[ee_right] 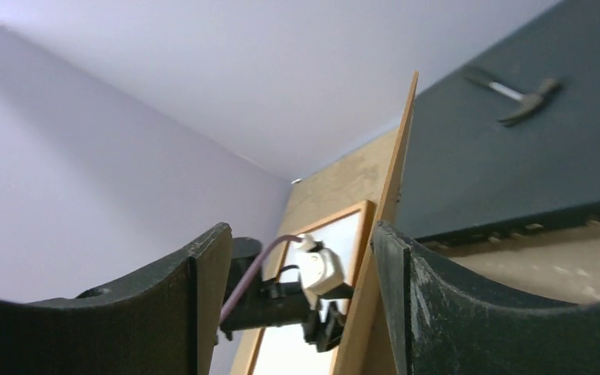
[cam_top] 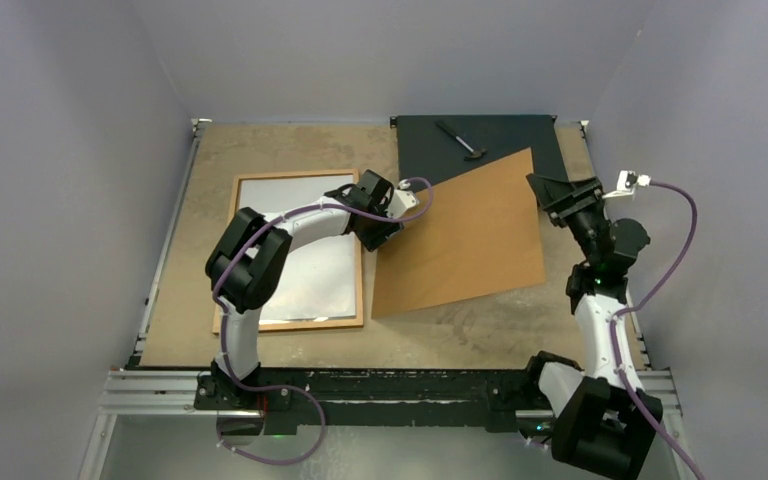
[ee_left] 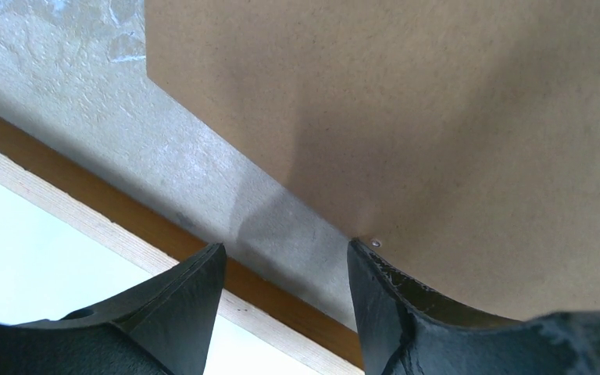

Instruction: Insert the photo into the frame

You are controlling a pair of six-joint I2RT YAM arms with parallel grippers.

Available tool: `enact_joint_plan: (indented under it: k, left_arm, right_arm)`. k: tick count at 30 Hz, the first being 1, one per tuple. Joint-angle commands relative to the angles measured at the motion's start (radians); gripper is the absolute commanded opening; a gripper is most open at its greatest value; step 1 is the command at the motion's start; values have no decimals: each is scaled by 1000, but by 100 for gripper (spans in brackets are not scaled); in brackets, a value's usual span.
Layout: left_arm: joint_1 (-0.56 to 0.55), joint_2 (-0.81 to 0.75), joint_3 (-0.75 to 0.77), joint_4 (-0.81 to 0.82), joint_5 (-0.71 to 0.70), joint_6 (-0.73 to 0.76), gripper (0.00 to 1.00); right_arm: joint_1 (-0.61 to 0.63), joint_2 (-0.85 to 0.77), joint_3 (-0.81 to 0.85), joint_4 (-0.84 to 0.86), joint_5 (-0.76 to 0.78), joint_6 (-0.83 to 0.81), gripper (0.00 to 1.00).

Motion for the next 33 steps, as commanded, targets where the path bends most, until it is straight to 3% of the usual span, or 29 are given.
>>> enact_joint_plan:
  k: [1,9,17,18,20,22,25,33]
  left_arm:
    - [-42,60,-35,96,150,-63,58]
    - [-40,50,-42,108,152,-73,58]
    - [-29,29,-13,106,143,-82,58]
    - [-25,25,4,98,142,-82,58]
    - [-22,20,36,81,140,-75,58]
    - [-21,19,63,60,133,-63,58]
    - [-20,28,94,39,131,-55,58]
    - [-21,12,67,44,123,-59,58]
  right_arm:
    - [153,28,-70,-168,-338,135,68]
    - [168,83,-91,-208,-339,81,62]
    - [168,64,211,-720,-222,-263,45]
    - [168,66,271,-812,-182,-328,46]
    - [168,67,366,-919,-106,-411,63]
    - [169,47,386,-957,-102,-433,80]
    - [168,22,366,-978,-121,-432,96]
    - [168,-23,355,-1005,-111,-413,98]
